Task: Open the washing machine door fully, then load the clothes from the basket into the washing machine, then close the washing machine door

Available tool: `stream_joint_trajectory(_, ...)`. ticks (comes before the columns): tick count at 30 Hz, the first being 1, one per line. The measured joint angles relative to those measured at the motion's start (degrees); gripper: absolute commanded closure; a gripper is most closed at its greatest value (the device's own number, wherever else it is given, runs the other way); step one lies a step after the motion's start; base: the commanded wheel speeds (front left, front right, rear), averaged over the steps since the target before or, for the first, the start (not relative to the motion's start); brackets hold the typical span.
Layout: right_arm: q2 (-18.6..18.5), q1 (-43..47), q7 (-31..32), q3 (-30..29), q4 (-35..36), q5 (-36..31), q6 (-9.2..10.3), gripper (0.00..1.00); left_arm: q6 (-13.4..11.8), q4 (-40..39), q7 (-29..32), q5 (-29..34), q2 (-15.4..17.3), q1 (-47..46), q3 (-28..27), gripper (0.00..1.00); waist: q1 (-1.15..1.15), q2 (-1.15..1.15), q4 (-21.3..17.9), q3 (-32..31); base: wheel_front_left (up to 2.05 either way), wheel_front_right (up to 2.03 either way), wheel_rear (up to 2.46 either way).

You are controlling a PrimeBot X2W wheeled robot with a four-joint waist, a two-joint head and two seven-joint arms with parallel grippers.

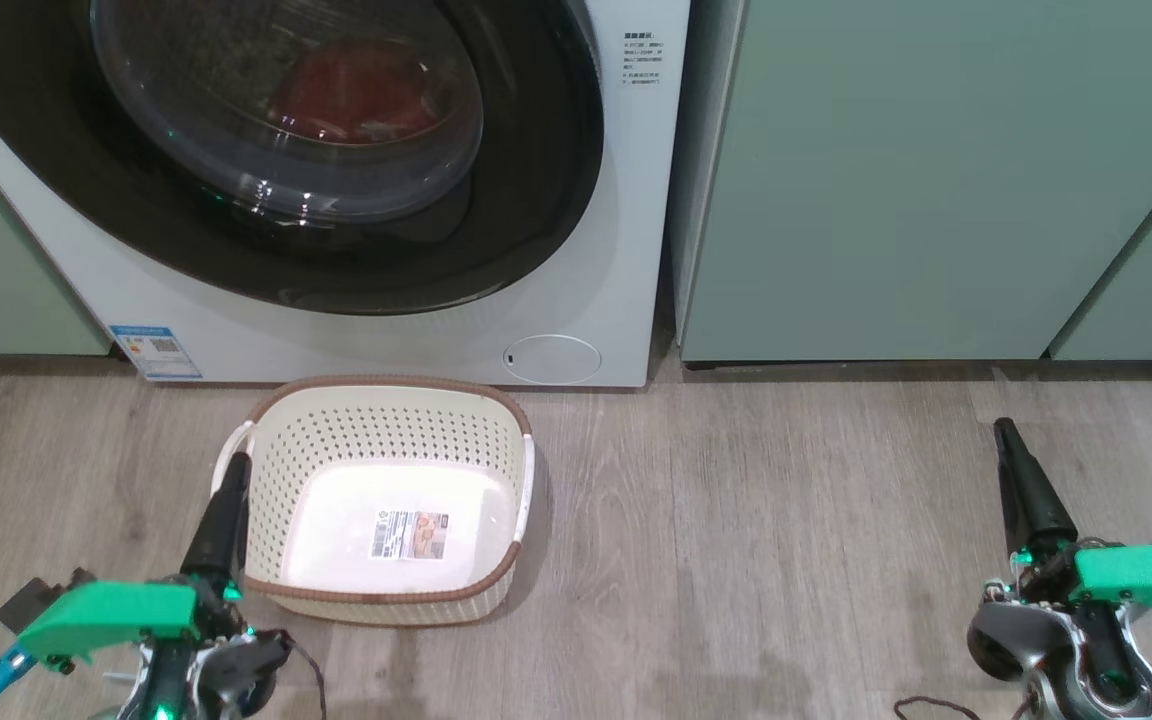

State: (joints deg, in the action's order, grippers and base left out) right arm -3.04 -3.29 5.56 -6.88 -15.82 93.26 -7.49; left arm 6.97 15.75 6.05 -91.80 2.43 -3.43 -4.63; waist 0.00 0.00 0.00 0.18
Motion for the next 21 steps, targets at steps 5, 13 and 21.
stream_joint_trajectory(5,0.0,0.0,0.0,0.0,0.0,0.0,0.00,1.00,0.0,0.0,0.0,0.0,0.0,0.0,0.0,1.00,0.00,0.00,0.0,0.0,0.00,0.00,0.00)
stream_joint_trajectory(13,0.0,0.0,0.0,-0.1,0.0,-0.1,0.00,1.00,0.0,0.0,0.0,0.0,0.0,0.0,0.0,1.00,0.00,0.00,0.0,0.0,0.00,0.00,0.00)
stream_joint_trajectory(21,0.0,0.0,0.1,-0.1,0.0,-0.4,0.00,1.00,0.0,0.0,0.0,0.0,0.0,0.0,0.0,1.00,0.00,0.00,0.0,0.0,0.00,0.00,0.00)
